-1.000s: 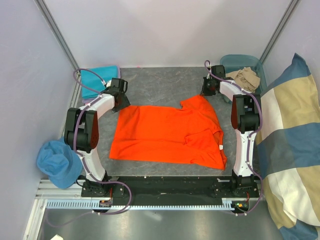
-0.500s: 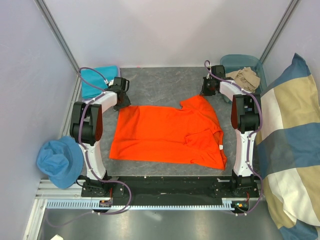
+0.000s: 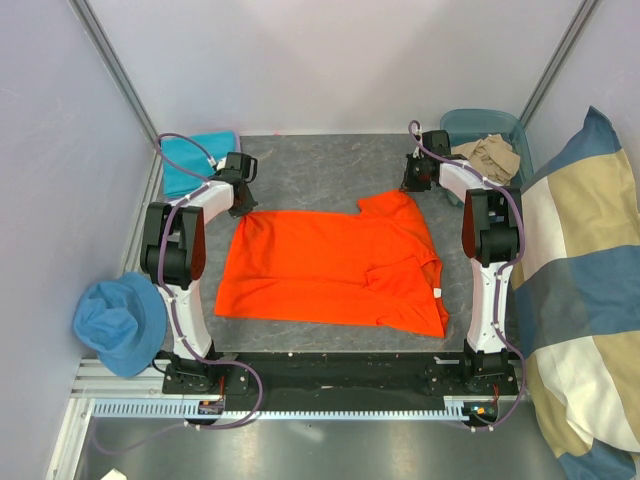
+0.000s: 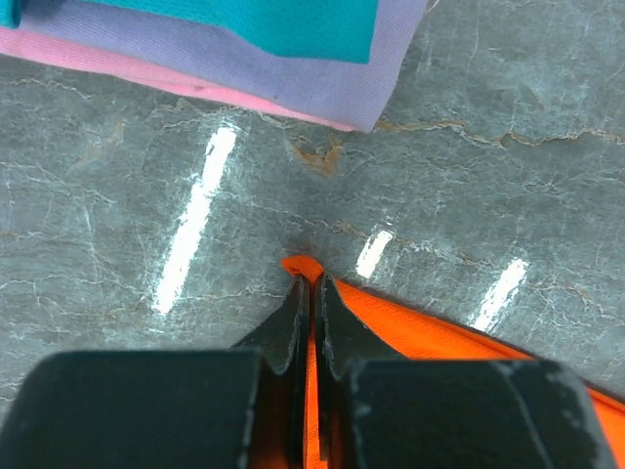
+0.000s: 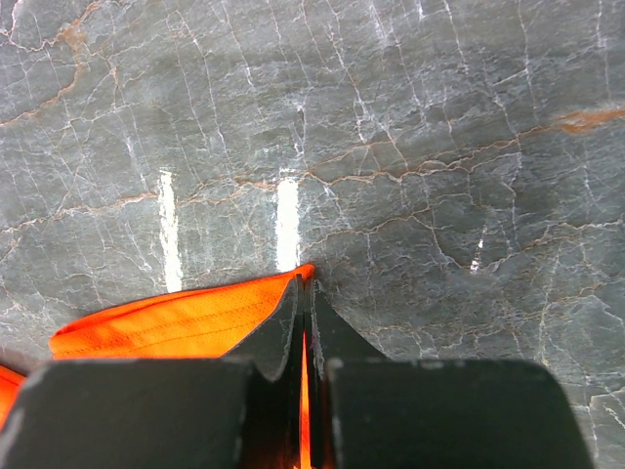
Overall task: Fold and stack the t-shirts
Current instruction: Grap the side of the flattened tshirt furthest away from the robot with both arms
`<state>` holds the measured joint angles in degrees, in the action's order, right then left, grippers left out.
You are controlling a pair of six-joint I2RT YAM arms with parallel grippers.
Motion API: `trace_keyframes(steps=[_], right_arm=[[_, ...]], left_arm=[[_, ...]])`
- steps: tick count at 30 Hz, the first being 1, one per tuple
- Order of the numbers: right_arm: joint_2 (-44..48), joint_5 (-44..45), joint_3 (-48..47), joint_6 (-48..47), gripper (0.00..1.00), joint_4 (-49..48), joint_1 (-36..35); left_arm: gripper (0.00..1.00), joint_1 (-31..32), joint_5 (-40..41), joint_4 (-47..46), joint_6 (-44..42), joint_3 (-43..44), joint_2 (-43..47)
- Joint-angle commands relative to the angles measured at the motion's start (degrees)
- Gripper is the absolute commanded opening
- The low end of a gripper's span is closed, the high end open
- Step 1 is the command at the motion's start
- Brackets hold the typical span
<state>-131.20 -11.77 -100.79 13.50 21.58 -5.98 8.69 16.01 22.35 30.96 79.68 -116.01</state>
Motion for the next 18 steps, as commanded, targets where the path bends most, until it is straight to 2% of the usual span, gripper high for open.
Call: trace_keyframes(steps=[1,11,18], right_arm=[[-0.4,-0.6,1.3,0.3,0.00,2.9,-0.4],[9.4,0.2,2.4,1.8,0.00,2.1,-0.1],[17.8,0.9,8.1,2.6,0.00,2.1,-0.1]], left_arm=[[0.02,-0.5,-2.3,-1.2,-0.9,2.0,-0.5],[0.02,-0.3,-5.7,-1.3,0.2,0.7,4.0],[0.02,-0.3,-7.8,-1.3,1.0,-2.9,10.2]])
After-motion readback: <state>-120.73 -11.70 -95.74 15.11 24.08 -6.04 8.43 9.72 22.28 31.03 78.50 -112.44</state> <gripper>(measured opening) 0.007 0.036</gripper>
